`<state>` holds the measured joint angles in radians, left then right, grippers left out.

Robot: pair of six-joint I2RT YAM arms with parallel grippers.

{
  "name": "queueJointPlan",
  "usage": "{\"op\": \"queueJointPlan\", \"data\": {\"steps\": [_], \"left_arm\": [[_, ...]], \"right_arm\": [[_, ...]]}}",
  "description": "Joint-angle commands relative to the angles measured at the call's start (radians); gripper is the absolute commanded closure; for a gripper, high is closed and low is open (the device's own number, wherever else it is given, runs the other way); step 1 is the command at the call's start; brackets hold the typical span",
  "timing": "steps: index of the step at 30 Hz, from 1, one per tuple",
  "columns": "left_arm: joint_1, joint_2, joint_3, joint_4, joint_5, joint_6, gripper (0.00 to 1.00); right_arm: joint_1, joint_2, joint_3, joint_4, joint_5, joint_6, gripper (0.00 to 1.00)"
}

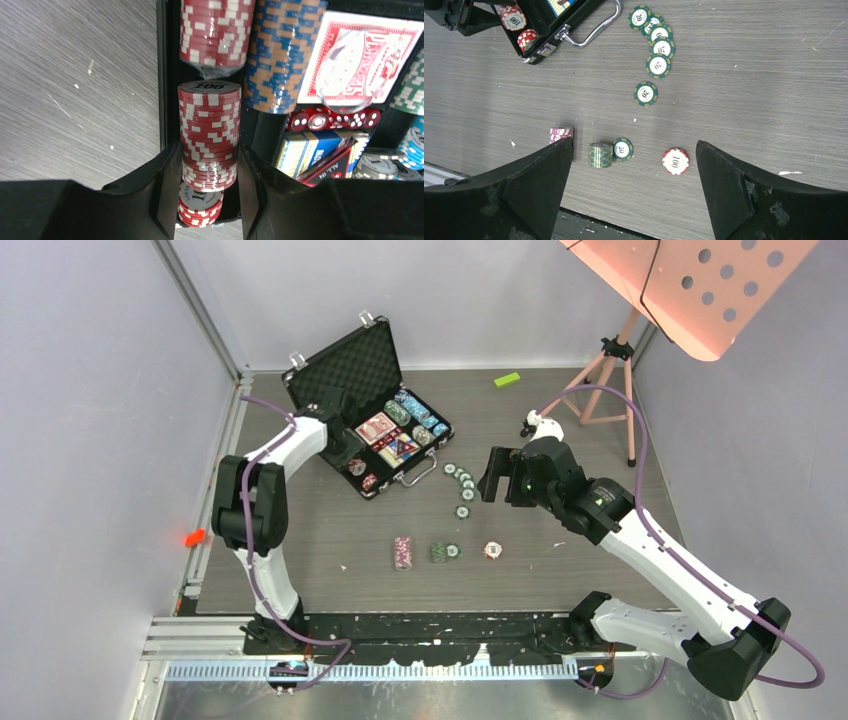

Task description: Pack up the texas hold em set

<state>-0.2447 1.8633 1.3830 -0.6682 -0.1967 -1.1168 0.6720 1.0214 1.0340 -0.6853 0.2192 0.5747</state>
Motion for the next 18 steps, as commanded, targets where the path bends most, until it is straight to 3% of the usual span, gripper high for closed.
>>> {"op": "queueJointPlan", "data": {"steps": [1,7,11,15,18], "left_arm": [[0.027,0.016,0.057,0.029,-0.021,0.026,1.00],[0.036,0.059,0.106,0.014,-0.106,0.096,1.00],[0.036,0.082,0.144,0.002,-0.101,0.155,0.77],[0.036,0.059,0.139,0.007,-0.081,0.181,0.47],[0.036,0.027,0.130,0.001,-0.063,0.192,0.35]], "right_arm": [[-0.003,-0.004,0.016,-0.001,0.020,0.006,0.01],[-0.003,-0.004,0.020,-0.003,0.019,0.008,0.01],[-0.003,-0.002,0.020,-0.003,0.019,0.013,0.01],[-0.004,0.002,0.022,-0.006,0.020,0.016,0.01],[-0.004,0.004,0.025,-0.007,0.020,0.016,0.01]]}}
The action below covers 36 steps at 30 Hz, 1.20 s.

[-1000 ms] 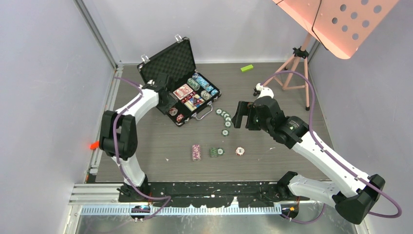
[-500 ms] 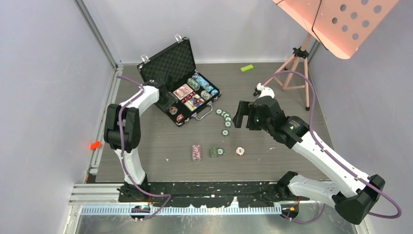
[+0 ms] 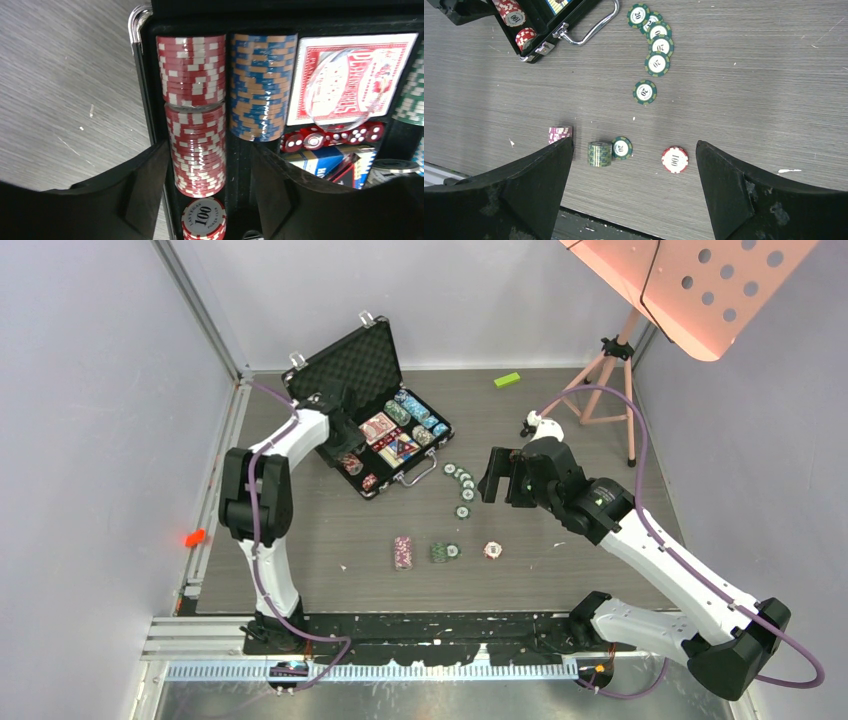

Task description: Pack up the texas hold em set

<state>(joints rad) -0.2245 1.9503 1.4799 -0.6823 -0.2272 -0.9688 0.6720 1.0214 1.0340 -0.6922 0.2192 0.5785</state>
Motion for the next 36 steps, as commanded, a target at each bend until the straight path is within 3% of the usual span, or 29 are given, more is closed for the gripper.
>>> {"op": "queueJointPlan", "data": {"steps": [1,10,15,19,28,36], "left_arm": [[0.015,-0.069,0.031,0.013,-0.021,0.047,0.34],[0.016,-0.195,0.005,-0.001,0.116,0.171,0.21],[0.002,-0.279,-0.082,0.050,0.320,0.340,0.01],[-0.043,-0.345,-0.155,0.023,0.445,0.461,0.00],[-0.344,-0.445,-0.259,0.009,0.365,0.572,0.00],[-0.372,-0.541,-0.308,0.109,0.413,0.579,0.00]], "right_arm": [[-0.004,0.005,0.026,0.000,0.019,0.013,0.01],[-0.004,0.024,0.031,-0.002,0.009,0.018,0.01],[-0.005,0.072,0.028,-0.030,0.001,0.038,0.01],[-0.004,0.109,-0.001,-0.048,-0.009,0.061,0.02],[0.000,0.203,-0.147,-0.039,-0.074,0.121,0.18],[0.041,0.289,-0.219,0.021,-0.058,0.182,0.25]]}}
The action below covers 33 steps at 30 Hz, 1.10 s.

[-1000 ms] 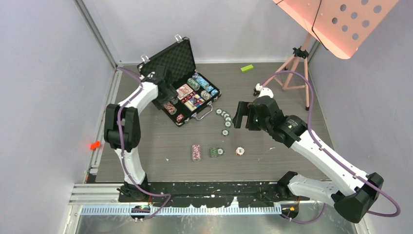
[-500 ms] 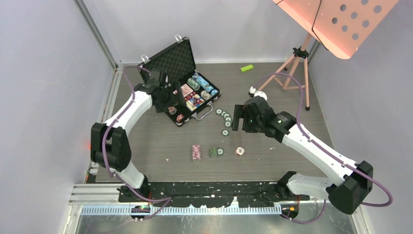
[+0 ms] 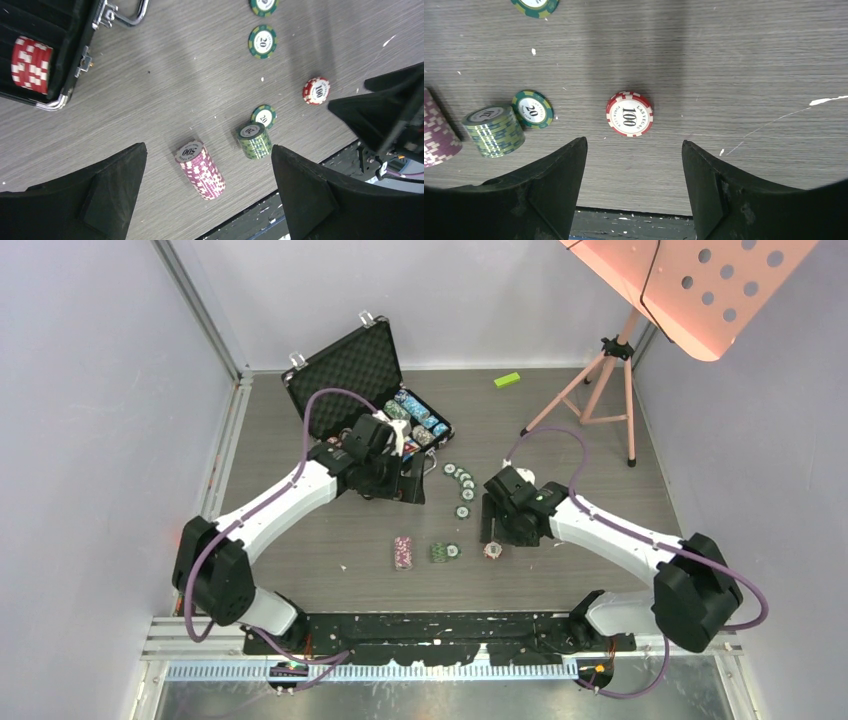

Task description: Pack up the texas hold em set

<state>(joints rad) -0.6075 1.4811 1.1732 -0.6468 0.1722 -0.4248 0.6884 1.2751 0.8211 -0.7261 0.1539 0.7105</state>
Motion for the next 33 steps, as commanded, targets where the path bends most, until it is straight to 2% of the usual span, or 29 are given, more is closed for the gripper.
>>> {"op": "queueJointPlan", "data": {"steps": [1,6,16,20,24,28,30,33], "left_arm": [[0.011,-0.081,-0.003,0.072,0.005,0.039,0.00],[0.011,-0.126,-0.027,0.070,-0.036,0.047,0.00],[0.011,-0.141,-0.079,0.107,-0.015,0.028,0.00],[0.011,-0.134,-0.082,0.109,-0.012,0.023,0.00],[0.011,-0.136,-0.078,0.110,-0.014,0.025,0.00],[0.011,-0.137,-0.072,0.102,-0.019,0.027,0.00],[0.011,-0.140,-0.073,0.102,-0.020,0.025,0.00],[0.011,-0.141,-0.074,0.100,-0.022,0.020,0.00]], "right_arm": [[0.030,0.061,-0.006,0.058,0.010,0.055,0.25],[0.052,0.147,0.008,0.063,0.033,0.057,0.26],[0.056,0.278,-0.002,0.111,0.020,0.069,0.28],[0.055,0.294,-0.015,0.124,0.017,0.087,0.38],[0.055,0.296,-0.013,0.104,0.037,0.080,0.57],[0.055,0.319,0.005,0.084,0.040,0.064,0.70],[0.055,0.312,0.008,0.086,0.036,0.061,0.74],[0.055,0.251,0.012,0.089,0.041,0.064,0.75]]}}
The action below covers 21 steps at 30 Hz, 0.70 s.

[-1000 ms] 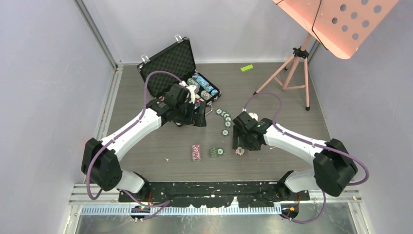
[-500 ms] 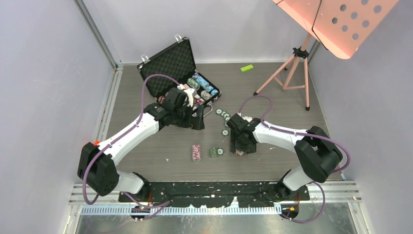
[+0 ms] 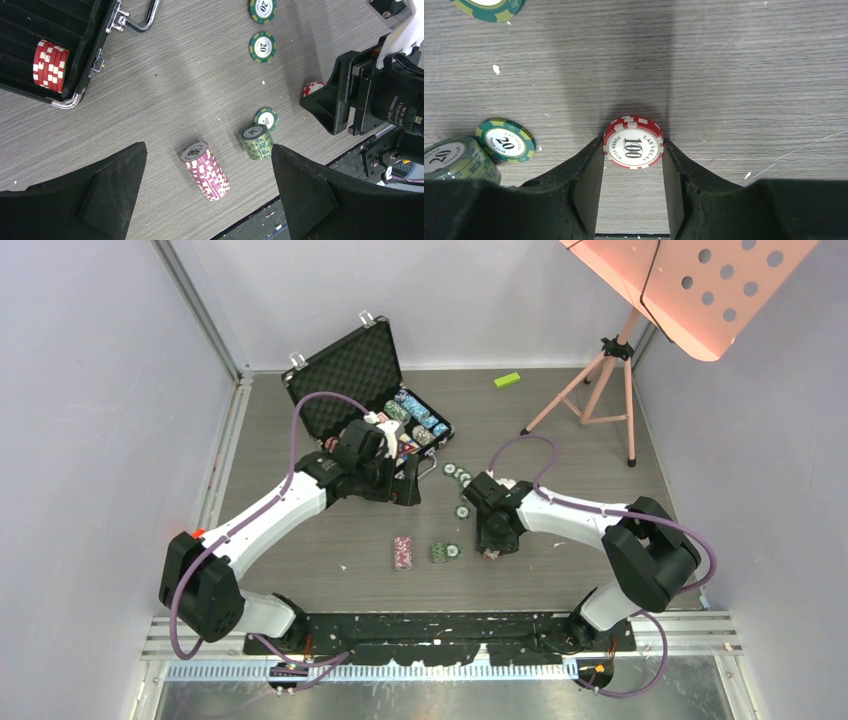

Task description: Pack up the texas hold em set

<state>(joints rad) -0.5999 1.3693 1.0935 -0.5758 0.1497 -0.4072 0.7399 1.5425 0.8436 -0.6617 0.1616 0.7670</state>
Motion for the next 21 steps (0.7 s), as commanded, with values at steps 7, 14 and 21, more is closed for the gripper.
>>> {"op": "queueJointPlan", "data": {"steps": [7,14,21], "left_arm": [[0.004,0.004,0.031,0.032,0.076,-0.030,0.00],[0.003,0.094,0.073,0.108,0.314,-0.150,0.03],[0.003,0.234,0.100,0.266,0.595,-0.335,0.11]], "right_arm": [[0.003,-0.203,-0.014,0.058,0.055,-0.013,0.76],[0.003,-0.311,-0.020,0.120,-0.022,-0.091,0.78],[0.004,-0.441,-0.032,0.216,-0.143,-0.180,0.82]]}}
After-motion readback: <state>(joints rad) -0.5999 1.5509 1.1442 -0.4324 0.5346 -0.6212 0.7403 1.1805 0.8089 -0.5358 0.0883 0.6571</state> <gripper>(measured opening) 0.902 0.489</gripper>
